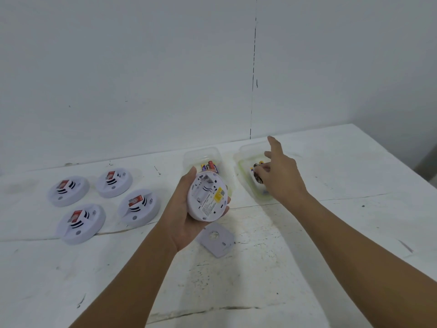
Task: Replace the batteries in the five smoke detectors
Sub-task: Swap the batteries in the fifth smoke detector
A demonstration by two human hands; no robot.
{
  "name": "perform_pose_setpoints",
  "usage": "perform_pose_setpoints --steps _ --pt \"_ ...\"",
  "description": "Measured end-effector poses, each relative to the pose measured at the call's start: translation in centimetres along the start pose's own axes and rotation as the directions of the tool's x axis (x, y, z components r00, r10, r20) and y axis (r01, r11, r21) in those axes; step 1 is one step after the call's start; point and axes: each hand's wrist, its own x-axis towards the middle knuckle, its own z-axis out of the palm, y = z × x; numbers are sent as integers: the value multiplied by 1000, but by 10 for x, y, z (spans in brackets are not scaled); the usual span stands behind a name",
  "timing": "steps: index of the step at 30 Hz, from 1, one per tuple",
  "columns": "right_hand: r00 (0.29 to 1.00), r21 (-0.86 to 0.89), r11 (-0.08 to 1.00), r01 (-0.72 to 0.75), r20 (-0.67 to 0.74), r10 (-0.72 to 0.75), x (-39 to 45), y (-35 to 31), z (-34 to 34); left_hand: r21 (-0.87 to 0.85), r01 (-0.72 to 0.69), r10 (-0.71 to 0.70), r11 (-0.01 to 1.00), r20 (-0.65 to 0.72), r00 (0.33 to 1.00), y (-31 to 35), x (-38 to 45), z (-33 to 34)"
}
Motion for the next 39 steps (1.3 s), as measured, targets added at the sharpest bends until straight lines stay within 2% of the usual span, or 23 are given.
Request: perform_pose_setpoints --steps 5,9,12,16,23,28,33,39 --pt "982 -25 986 162 -93 -164 -8 -9 14 -98 29 -30 995 -11 999 1 -10 -24" --pt "950 -35 950 312 -17 -313 -18 -26 30 -174 5 -9 985 -19 1000 -1 -19 -37" --pt "931 -64 930 361 73 -357 -19 -37 43 -195 -2 -9 981 -54 998 -3 -20 -48" --pt "927 -133 926 353 184 -327 -13 -44 56 -250 18 -45 968 -102 994 -7 -17 -62" --pt "928 -347 879 327 293 -230 7 -59 67 -299 47 -80 953 -99 992 -4 -12 -71" --pt "937 -634 705 318 322 -134 25 -69 78 -283 100 -127 954 -80 989 0 -9 -76" --pt "929 -714 621 325 363 -70 41 -79 92 -304 153 -180 940 -61 982 3 -6 -79" --pt "907 -807 466 363 421 24 53 -86 105 -315 188 -209 930 -34 977 4 -4 -82"
